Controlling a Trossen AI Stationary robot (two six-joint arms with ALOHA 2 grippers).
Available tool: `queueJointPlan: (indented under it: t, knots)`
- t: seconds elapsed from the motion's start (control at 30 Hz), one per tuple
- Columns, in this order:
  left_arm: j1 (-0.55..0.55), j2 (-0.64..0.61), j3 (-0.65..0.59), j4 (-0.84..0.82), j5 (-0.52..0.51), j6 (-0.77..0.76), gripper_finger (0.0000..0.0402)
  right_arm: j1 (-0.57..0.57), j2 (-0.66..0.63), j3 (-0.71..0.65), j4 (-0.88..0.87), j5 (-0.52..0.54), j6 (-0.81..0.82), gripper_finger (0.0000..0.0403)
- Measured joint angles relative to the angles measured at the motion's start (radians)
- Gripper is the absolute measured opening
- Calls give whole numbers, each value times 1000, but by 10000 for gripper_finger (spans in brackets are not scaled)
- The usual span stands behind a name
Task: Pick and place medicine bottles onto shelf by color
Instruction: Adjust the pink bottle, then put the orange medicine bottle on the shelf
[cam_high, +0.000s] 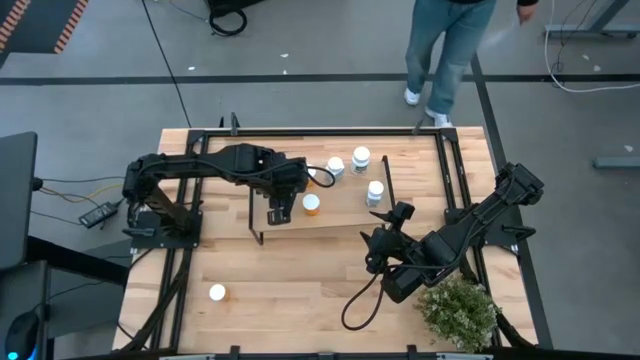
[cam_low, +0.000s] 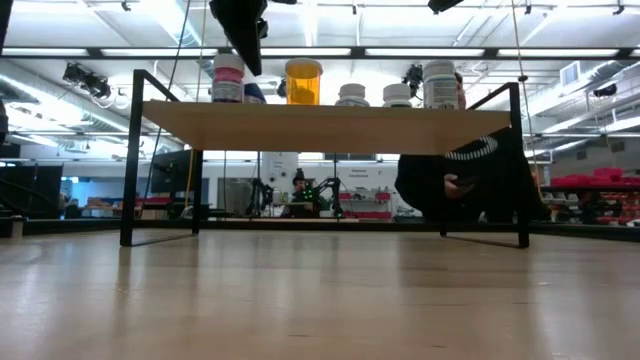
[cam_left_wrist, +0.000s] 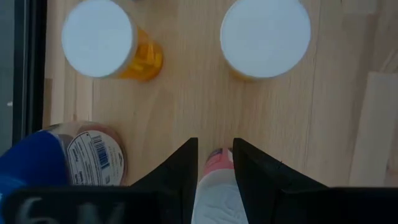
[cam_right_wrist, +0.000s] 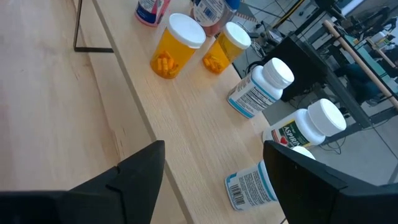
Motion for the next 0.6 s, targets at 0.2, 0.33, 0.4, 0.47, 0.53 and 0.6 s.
queueJointPlan:
  t: [0.2,0.33,0.4,0.47,0.53,0.6]
  knots:
    - [0,0,0,21,0,12,107,0,0,0,0,0,0,280]
    - [2,0,0,54,-3,31,107,0,0,0,0,0,1,280]
    - [2,0,0,69,-5,35,107,0,0,0,0,0,1,280]
    - [2,-1,2,77,-5,49,107,0,0,0,0,0,1,280]
    - [0,0,26,43,-4,52,107,0,0,0,0,0,1,280]
    - [0,-2,71,5,-5,44,107,0,0,0,0,0,0,280]
